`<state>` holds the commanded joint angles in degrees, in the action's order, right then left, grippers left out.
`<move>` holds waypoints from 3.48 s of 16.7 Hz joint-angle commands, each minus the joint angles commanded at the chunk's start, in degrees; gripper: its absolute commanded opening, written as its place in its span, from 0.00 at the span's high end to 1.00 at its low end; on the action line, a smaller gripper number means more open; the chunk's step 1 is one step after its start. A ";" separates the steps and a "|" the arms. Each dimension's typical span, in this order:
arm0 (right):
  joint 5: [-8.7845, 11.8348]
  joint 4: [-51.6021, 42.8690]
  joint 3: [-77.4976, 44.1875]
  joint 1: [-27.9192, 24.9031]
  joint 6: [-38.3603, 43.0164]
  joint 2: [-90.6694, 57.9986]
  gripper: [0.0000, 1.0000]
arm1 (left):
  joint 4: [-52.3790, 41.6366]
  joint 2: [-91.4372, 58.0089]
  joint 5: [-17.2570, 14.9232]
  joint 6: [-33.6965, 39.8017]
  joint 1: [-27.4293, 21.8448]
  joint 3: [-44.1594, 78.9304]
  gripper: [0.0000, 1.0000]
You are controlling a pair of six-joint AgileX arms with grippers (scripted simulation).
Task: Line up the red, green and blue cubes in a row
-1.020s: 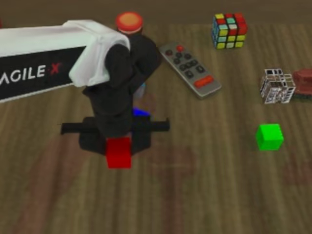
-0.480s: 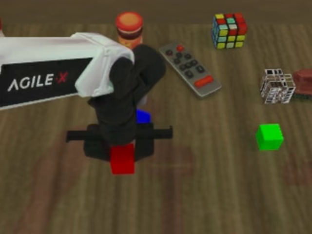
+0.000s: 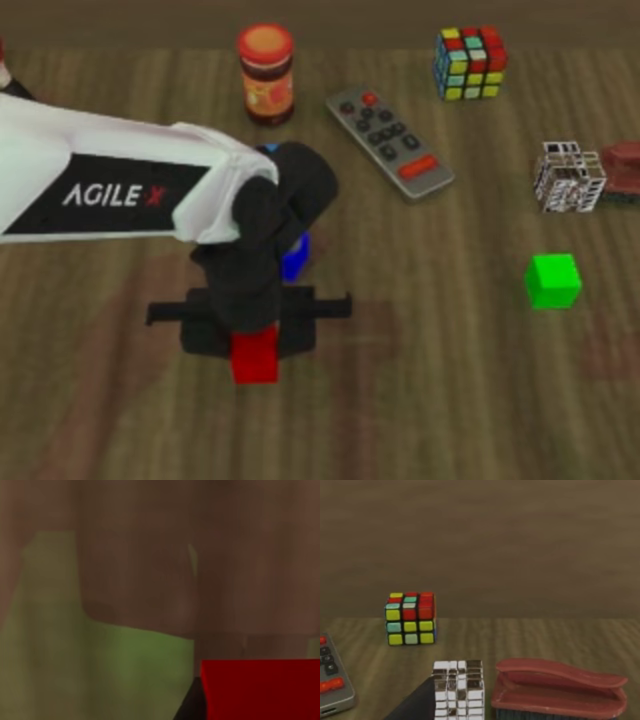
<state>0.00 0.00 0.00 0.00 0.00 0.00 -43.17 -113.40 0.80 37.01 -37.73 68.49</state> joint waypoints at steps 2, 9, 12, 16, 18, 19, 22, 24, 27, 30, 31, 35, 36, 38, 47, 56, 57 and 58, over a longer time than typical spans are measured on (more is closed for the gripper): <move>0.00 0.00 0.00 0.00 0.00 0.00 0.00 | 0.00 0.00 0.00 0.00 0.00 0.00 0.92; 0.00 0.00 0.00 0.00 0.00 0.00 0.00 | 0.00 0.00 0.00 0.00 0.00 0.00 0.40; 0.00 0.00 0.00 0.00 0.00 0.00 0.00 | 0.00 0.00 0.00 0.00 0.00 0.00 0.17; 0.00 0.00 0.00 0.00 0.00 0.00 0.00 | 0.00 0.00 0.00 0.00 0.00 0.00 0.00; 0.00 0.00 0.00 0.00 0.00 0.00 0.00 | 0.00 0.00 0.00 0.00 0.00 0.00 0.00; 0.00 0.00 0.00 0.00 0.00 0.00 0.00 | 0.00 0.00 0.00 0.00 0.00 0.00 0.00; 0.00 0.00 0.00 0.00 0.00 0.00 0.00 | 0.00 0.00 0.00 0.00 0.00 0.00 0.00; 0.00 0.00 0.00 0.00 0.00 0.00 0.00 | -0.20 0.10 0.00 -0.01 0.06 0.16 0.00; 0.00 0.00 0.00 0.00 0.00 0.00 0.00 | -4.27 1.78 0.02 0.19 0.27 2.60 0.00; 0.00 0.00 0.00 0.00 0.00 0.00 0.00 | -11.32 4.57 0.02 0.37 0.68 6.03 0.00; 0.00 0.00 0.00 0.00 0.00 0.00 0.00 | -13.06 5.45 0.03 0.40 0.79 7.04 0.00; 0.00 0.00 0.00 0.00 0.00 0.00 0.00 | -14.77 6.66 0.05 0.36 0.96 8.16 0.00; 0.00 0.00 0.00 0.00 0.00 0.00 0.00 | -14.63 6.44 0.04 0.36 0.66 8.02 0.00; -0.01 -0.40 -0.57 -0.09 0.08 -0.57 0.00 | -14.29 6.97 0.09 0.32 0.94 7.51 0.00; 0.08 -18.16 -26.76 -4.50 3.60 -33.06 0.00 | 1.22 36.66 0.98 -3.22 14.24 -15.83 0.00; -0.23 -45.51 -63.68 -10.83 8.58 -87.45 0.00 | 25.75 87.20 0.68 -20.49 31.85 -53.50 0.00; -0.25 -48.05 -67.31 -11.43 9.09 -92.16 0.00 | 28.10 91.38 0.53 -22.64 33.11 -56.35 0.00; -0.26 -50.39 -70.76 -12.00 9.56 -96.58 0.00 | 30.55 95.37 0.35 -24.91 34.31 -59.00 0.00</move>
<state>-0.26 -50.39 -70.76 -12.00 9.56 -96.58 -12.62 -18.03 1.15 12.10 -3.42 9.49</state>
